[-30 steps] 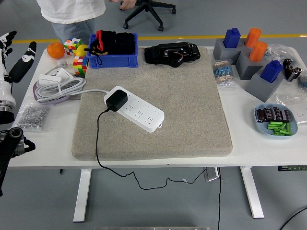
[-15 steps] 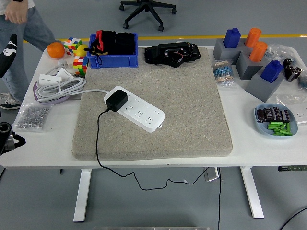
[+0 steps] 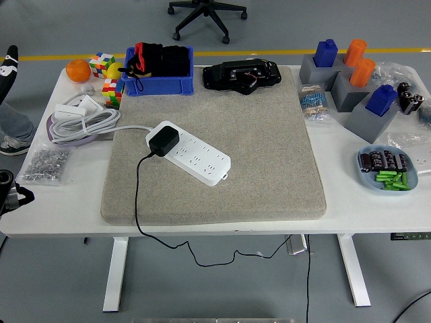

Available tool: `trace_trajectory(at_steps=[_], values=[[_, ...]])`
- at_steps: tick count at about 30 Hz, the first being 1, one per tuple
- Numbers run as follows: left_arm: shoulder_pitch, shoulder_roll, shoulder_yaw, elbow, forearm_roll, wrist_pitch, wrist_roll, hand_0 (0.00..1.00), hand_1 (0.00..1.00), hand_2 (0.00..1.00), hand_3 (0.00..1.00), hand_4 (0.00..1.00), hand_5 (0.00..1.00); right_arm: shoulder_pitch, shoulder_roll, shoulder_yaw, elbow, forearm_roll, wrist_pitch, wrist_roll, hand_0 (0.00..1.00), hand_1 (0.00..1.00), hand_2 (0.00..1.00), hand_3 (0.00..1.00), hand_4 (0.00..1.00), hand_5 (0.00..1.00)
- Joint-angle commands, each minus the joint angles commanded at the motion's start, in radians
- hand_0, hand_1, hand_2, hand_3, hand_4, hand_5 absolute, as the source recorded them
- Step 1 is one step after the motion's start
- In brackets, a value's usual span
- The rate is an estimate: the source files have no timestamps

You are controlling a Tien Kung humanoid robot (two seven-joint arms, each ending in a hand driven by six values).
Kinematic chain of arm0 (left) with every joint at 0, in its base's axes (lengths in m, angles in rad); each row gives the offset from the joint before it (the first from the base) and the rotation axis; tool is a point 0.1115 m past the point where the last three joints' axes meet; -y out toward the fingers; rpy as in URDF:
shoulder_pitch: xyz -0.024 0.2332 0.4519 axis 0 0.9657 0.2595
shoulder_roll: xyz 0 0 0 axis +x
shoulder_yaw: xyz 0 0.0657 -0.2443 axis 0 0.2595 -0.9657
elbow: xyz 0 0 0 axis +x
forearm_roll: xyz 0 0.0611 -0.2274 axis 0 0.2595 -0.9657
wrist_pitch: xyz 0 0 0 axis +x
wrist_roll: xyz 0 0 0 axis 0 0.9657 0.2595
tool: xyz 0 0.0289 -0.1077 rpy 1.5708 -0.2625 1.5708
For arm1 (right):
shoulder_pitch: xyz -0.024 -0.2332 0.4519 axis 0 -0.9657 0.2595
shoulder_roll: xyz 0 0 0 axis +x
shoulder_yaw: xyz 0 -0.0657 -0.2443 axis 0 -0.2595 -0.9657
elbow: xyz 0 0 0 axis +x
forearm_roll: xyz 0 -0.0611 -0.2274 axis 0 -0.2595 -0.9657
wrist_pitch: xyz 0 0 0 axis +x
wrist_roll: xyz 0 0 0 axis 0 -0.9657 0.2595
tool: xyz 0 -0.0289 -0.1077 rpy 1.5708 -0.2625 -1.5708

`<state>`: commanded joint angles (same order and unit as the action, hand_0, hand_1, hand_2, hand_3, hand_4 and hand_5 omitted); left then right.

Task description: Press the white button,pick up the black plug,place it near the board,insert it into the board

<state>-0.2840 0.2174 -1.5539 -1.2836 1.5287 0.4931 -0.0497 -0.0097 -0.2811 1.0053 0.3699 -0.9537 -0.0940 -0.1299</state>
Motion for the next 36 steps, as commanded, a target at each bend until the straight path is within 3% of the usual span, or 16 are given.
trace_trajectory(at_steps=[17,18,23,24,36], values=[[0.001,0.000,-0.059,0.001,0.017,0.016,-0.019,0.882,0.968,0.927,0.797,0.822,0.606,0.005,-0.007,-0.012,-0.001,0.002,0.001,0.000,0.576,0.533,0.547,0.510,0.643,0.381],[0.000,0.001,-0.060,0.000,0.014,0.016,-0.021,0.947,0.998,0.971,0.783,0.827,0.599,0.005,-0.007,-0.012,-0.001,0.003,0.001,0.000,0.576,0.533,0.547,0.510,0.643,0.381],[-0.002,0.001,-0.060,-0.001,0.015,0.031,-0.038,0.947,0.998,0.971,0.783,0.827,0.599,0.005,-0.008,-0.016,-0.001,0.004,0.001,-0.001,0.576,0.533,0.547,0.510,0.643,0.381],[-0.002,0.001,-0.060,-0.002,0.015,0.034,-0.042,0.998,0.998,0.998,0.770,0.830,0.597,0.005,-0.008,-0.017,-0.001,0.004,0.001,-0.001,0.576,0.533,0.546,0.510,0.643,0.383],[-0.007,0.002,-0.058,-0.003,0.014,0.069,-0.087,0.998,0.998,0.998,0.781,0.834,0.598,0.006,-0.010,-0.019,-0.001,0.005,0.001,0.000,0.577,0.534,0.547,0.511,0.643,0.381]])
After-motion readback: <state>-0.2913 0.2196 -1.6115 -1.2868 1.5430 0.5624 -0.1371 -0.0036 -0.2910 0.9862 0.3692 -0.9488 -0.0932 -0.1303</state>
